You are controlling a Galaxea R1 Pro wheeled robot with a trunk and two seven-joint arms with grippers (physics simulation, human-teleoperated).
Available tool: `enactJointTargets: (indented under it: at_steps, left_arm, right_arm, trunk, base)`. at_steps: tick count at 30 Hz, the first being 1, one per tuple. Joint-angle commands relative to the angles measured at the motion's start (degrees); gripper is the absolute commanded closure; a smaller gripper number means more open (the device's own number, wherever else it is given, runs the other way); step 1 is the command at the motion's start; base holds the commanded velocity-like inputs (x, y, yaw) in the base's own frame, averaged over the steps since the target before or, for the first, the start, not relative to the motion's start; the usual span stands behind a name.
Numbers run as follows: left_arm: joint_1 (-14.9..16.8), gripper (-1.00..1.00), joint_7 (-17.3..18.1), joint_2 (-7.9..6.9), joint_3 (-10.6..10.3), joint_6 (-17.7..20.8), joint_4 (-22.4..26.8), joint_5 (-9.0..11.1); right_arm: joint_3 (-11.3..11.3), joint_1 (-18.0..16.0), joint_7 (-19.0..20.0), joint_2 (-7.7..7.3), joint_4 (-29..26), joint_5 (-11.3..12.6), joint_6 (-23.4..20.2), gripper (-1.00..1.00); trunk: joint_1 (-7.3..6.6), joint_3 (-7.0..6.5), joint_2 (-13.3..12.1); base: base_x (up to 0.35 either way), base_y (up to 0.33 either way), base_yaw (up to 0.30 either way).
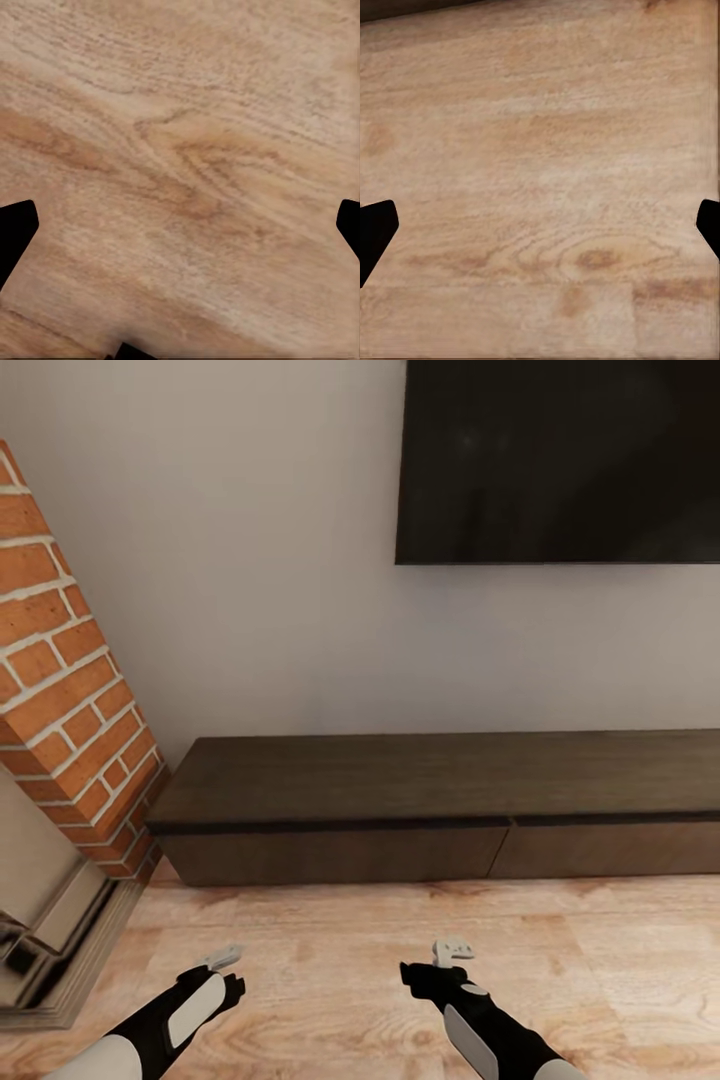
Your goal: Place each of the two pumpkins and all three candles from the living room inside a cabinet in the living room (use any cabinet), then make sure every cabinet is closed, and position the cauldron so it is next to a table in the living room.
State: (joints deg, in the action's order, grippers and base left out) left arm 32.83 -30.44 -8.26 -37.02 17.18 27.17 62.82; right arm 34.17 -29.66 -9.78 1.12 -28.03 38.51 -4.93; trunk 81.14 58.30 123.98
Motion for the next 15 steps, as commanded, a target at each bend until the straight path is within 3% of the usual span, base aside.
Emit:
enactJointTargets:
  at_steps: [1, 15]
  left_arm:
    - [0.0, -1.0, -0.4, 0.09, -0.4, -0.1, -0.2, 0.3]
    - [0.0, -1.0, -0.4, 0.52, -0.3, -0.6, -0.8, 0.3]
  right_arm:
    - [0.4, 0.0, -0.5, -0.06, 0.2, 0.3, -0.2, -1.0]
    - [0.5, 0.0, -0.6, -0.17, 0.7, 0.2, -0.2, -1.0]
  trunk:
    - [-0.23, -0.14, -0.4]
    - [-3.31, -2.65, -6.0]
  base:
    - [0.0, 0.0, 0.0]
    - [0.0, 0.0, 0.0]
